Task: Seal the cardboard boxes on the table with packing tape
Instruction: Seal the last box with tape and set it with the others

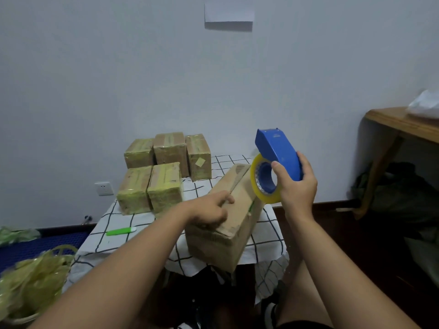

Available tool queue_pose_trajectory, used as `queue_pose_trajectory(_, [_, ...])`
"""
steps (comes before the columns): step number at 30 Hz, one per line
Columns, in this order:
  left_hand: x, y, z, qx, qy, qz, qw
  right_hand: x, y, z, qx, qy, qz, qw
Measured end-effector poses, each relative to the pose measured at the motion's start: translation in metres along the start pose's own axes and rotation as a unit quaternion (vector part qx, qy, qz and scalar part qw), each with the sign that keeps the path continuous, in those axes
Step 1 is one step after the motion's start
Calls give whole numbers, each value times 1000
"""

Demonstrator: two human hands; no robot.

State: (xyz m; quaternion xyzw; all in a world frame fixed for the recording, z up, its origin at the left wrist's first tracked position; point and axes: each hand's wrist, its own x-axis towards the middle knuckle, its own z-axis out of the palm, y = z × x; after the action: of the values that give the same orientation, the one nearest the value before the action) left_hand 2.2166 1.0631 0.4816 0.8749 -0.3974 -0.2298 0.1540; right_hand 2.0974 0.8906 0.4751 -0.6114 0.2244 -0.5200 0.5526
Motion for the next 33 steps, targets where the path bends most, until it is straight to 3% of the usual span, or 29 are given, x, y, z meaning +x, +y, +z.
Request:
queue_pose_trajectory(3, [0,32,30,100,79,-38,991,1,0,2,6,1,0,1000])
queue_pose_trajectory(5, [4,37,46,182,103,-16,978,1,1,2,6,-13,-3,1000])
queue_pose_trajectory(7, [5,23,38,192,115,5,974,3,0,-1,2,-43,-9,999])
queue_pose_trajectory(12, [-1,-26,-9,206,31,33,978,14,-5,2,-15,-116,-29,993])
queue_pose_trajectory(15, [-2,-48,-31,193,2,2,981,15,-8,14,-13,-144,-36,989])
queue_pose_trajectory(17, [-1,-62,-35,172,7,-5,985,16,-8,22,-9,-159,-36,987])
queue_pose_trajectory(22, [11,-86,-18,207,111,39,971,24,-10,44,-6,-200,-37,979])
queue_pose_trajectory(26, [7,-94,-15,153,102,66,981,40,-16,70,-9,-266,-26,963])
queue_pose_trajectory(29, [3,-96,-7,186,103,61,975,50,-18,96,-11,-316,-14,949])
queue_pose_trajectory(33, [4,-99,-16,224,52,16,973,52,-7,123,-22,-339,-8,940])
